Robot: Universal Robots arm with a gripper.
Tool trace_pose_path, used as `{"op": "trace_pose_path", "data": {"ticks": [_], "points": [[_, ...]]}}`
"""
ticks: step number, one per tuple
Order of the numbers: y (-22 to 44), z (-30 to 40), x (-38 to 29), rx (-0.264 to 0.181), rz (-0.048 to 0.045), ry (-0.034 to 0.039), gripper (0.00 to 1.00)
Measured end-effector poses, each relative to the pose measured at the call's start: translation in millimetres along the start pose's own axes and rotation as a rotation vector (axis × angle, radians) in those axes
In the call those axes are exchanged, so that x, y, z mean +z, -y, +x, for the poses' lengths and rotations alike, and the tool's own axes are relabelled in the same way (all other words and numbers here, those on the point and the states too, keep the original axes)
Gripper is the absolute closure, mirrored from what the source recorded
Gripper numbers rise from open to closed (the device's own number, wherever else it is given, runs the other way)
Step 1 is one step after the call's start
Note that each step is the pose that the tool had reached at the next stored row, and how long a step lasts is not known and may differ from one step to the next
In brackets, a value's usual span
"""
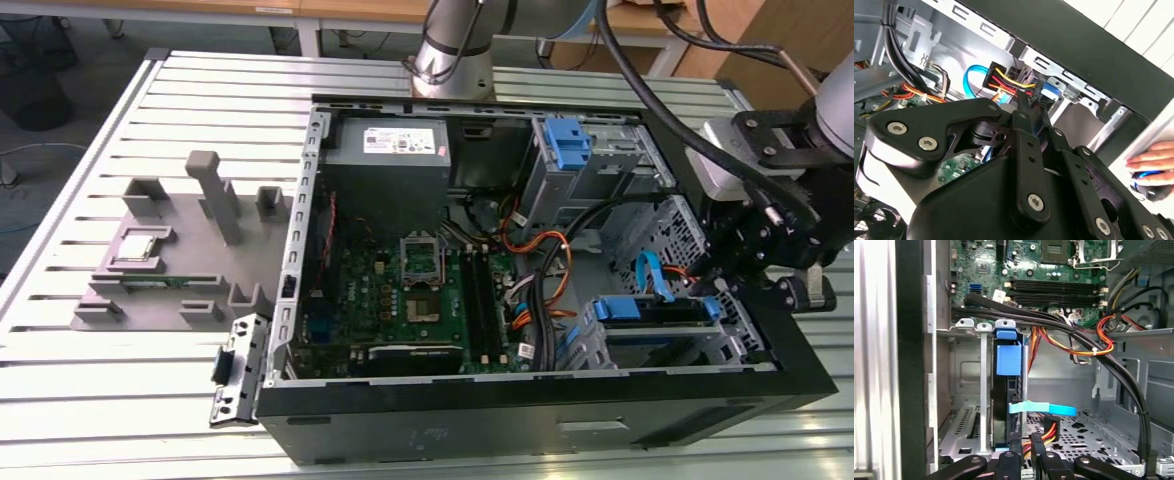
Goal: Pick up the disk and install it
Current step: 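Insert the second disk wire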
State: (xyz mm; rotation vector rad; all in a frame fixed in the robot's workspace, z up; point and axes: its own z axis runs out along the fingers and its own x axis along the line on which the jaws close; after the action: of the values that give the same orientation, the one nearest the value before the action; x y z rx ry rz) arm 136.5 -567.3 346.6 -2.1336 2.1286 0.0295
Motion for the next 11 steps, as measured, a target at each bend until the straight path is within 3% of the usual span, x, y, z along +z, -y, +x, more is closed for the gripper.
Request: {"op": "trace_pose_path", "data": {"ticks": [6,8,11], "points": [[0.4,0.9,-2.0,0.002,-0.0001,0.0221,0.77],[1.2,0.7,-5.5,0.002,-0.0001,0.0255,0.77],[1.2,0.7,-5.4,0.002,-0.0002,0.0257,0.77]]}}
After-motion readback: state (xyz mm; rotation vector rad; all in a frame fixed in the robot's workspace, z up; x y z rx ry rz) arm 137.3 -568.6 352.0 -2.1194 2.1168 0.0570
